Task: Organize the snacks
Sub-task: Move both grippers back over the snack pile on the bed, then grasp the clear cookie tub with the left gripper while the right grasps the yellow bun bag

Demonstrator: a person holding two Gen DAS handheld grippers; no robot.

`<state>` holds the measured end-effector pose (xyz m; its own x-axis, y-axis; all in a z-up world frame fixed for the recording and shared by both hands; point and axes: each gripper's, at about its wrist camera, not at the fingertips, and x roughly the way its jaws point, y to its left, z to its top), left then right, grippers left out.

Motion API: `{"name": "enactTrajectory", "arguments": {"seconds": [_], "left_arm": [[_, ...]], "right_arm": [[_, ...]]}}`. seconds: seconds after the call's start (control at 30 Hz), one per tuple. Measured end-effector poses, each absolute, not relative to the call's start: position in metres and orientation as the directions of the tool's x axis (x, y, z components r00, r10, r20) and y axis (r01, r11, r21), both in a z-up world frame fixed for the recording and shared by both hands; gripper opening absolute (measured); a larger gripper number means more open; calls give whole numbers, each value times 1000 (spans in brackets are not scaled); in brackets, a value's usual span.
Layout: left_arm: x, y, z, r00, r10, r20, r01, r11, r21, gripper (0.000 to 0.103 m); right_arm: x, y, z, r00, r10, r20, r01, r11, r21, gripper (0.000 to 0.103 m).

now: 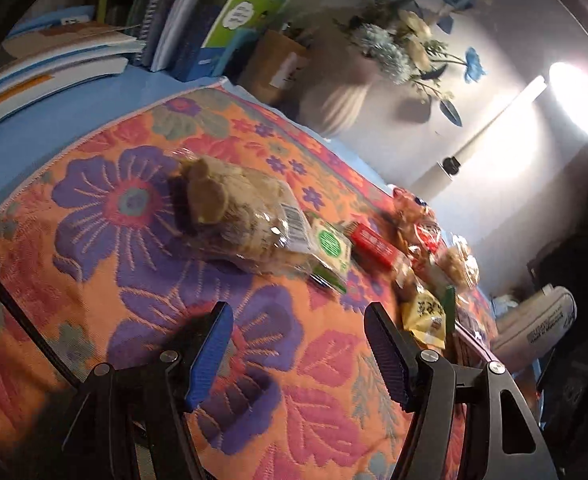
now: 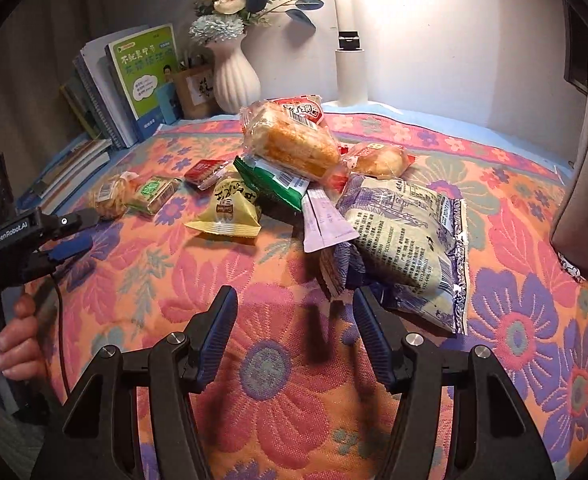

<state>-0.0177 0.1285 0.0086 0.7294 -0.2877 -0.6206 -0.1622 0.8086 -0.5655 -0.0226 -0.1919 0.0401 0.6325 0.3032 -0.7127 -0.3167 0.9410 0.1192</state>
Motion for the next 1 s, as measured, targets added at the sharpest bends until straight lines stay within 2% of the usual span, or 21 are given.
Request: {"name": "enactTrajectory", "arguments": {"seconds": [0.2,0.33,0.43,0.53,0.6,0.63,0.77,1.0], "left_arm": [[5,153,19,739,-198,-644,-249,807,-535,66],[20,161,26,745,-129,-655,-287,823,-489,75],[27,160,28,735,-76,-674,-303,853,-426,76],[26,163,26,731,-103,-674,-273,861,-428,76],[23,167,27,736,-109,-668,-262,864,-430,78],[24,168,28,738,-106,-666,-257,869,-423,80],[32,163,34,743,-89,-663,-223,902,-370,83],[53,134,22,726,-75,-684,-148,954,-262,84]], "right_arm": [[-4,-174,39,525,455,-719,-358,885,299,59],[12,-156,43,478,477,-738,-341,874,345,59],[26,-147,46,475,451,-756,-302,890,341,60],[36,-145,48,506,400,-764,-256,916,309,61],[44,-146,47,522,382,-763,-232,924,304,75],[47,-146,45,526,378,-762,-219,926,308,77],[63,-141,38,518,370,-771,-188,929,320,78],[72,-121,30,550,299,-780,-200,954,224,78]]}}
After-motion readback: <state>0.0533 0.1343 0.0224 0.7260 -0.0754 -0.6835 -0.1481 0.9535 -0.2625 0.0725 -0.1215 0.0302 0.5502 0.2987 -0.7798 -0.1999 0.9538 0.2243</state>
